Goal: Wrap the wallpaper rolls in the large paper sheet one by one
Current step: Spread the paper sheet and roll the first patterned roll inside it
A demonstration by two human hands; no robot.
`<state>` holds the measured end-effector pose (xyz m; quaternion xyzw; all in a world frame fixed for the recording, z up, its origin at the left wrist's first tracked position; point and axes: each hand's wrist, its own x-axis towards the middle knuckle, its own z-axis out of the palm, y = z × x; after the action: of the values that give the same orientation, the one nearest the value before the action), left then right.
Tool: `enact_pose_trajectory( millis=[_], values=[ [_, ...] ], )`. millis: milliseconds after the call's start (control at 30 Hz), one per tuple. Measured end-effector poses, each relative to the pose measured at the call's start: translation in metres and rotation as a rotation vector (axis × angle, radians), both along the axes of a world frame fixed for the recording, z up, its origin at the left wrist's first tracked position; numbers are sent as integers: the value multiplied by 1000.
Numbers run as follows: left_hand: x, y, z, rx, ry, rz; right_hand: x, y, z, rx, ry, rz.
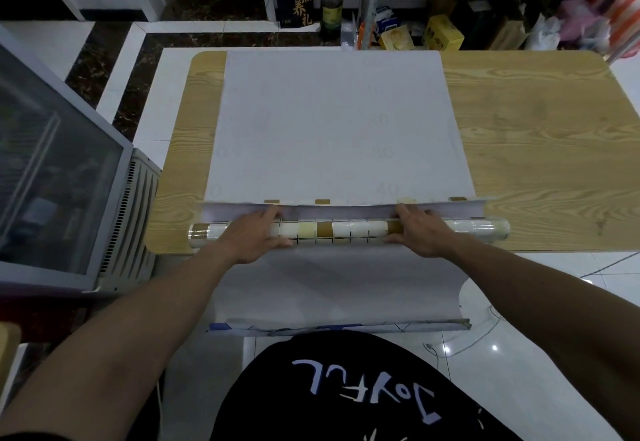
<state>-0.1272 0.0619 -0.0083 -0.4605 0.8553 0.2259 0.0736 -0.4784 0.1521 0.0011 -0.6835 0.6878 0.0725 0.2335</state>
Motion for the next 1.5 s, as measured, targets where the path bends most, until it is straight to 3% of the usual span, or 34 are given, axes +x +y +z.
enact_pose_trajectory(
  millis=[300, 467, 567, 900, 1067, 1500],
  values=[
    [-1, -6, -9, -150, -59, -74, 0, 4, -6, -26, 108, 97],
    [-6, 0, 0, -145, 32, 45, 2, 4, -2, -94, -54, -10],
    [-6, 4, 5, -87, -7, 32, 1, 4, 1, -48, -9, 8],
    [-6, -3, -2, -225, -35, -71, 2, 0, -2, -136, 95, 65],
    [-8, 0, -1, -259, -23, -53, 8, 2, -3, -209, 35, 20],
    [-12, -12, -1, -154, -63, -29, 4, -6, -6, -63, 64, 97]
  ],
)
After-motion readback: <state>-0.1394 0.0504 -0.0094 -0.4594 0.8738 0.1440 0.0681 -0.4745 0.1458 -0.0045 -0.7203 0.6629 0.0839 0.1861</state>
